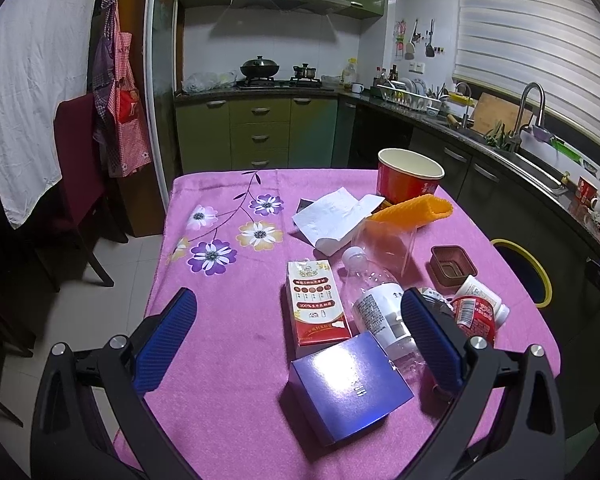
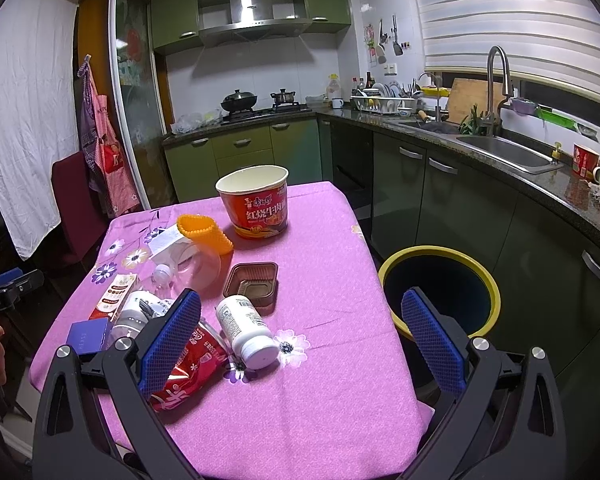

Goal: Collect trash

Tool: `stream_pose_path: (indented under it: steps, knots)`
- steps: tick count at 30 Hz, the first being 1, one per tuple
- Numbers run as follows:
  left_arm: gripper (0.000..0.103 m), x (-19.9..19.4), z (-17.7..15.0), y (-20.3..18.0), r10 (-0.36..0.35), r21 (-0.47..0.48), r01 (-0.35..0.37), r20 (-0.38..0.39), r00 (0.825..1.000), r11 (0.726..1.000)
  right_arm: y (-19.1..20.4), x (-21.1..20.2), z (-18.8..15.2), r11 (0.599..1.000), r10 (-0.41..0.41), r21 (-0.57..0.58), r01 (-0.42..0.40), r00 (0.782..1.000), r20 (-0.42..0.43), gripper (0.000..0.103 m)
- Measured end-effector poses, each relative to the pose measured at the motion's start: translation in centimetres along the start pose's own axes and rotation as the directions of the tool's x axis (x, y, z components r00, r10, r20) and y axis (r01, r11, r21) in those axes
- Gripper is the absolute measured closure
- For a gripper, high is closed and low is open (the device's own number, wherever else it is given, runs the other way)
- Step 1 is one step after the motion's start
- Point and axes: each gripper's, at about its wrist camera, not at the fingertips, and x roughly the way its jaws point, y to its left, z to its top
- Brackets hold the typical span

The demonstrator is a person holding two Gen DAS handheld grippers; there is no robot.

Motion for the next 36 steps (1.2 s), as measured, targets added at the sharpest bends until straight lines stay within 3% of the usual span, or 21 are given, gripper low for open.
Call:
stream_pose_path:
  steps: [16, 22, 26, 29, 33, 36]
  knots:
    - [0.006, 0.1, -0.1, -0.1, 0.002, 0.001, -0.002, -0.002, 1.000, 1.000, -0.1, 0.5, -0.2, 1.000, -0.006, 0.001, 0.006, 1.000, -0.006, 0.004]
    - [0.006, 2.1, 0.4, 0.3, 0.003, -0.006, -0.003, -0.041, 0.999, 1.000, 0.3, 1.4, 0.6, 0.999, -0.027, -0.045, 0.026, 0.999, -0.021, 0.004]
    - [0.006, 3.8, 2.4, 1.2, -0.032, -0.020, 0.031, -0.051, 0.998, 0.999, 0.5, 2.5, 3.0, 0.995, -0.027, -0.095, 0.026, 1.000, -0.015, 0.004]
    - [0.006, 5.3, 4.5, 1.6, -0.015, -0.009, 0.015, -0.025, 1.000, 1.000, 0.3, 4.2, 6.2, 0.994, 0.008, -0.107, -0.012, 0.999, -0.031, 0.004]
    - [0.006, 8.3, 7.3, 2.2, -0.011, 0.003, 0.011, -0.020, 1.000, 1.000, -0.3, 9.4, 11.8, 0.990, 0.124, -0.039, -0.132, 0.980, -0.158, 0.004]
    - [0.006, 11.0, 9.1, 2.5, -0.028, 0.003, 0.028, -0.038, 0.999, 1.000, 0.3, 14.3, 15.4, 0.987, 0.139, -0.044, -0.156, 0.955, -0.263, 0.004]
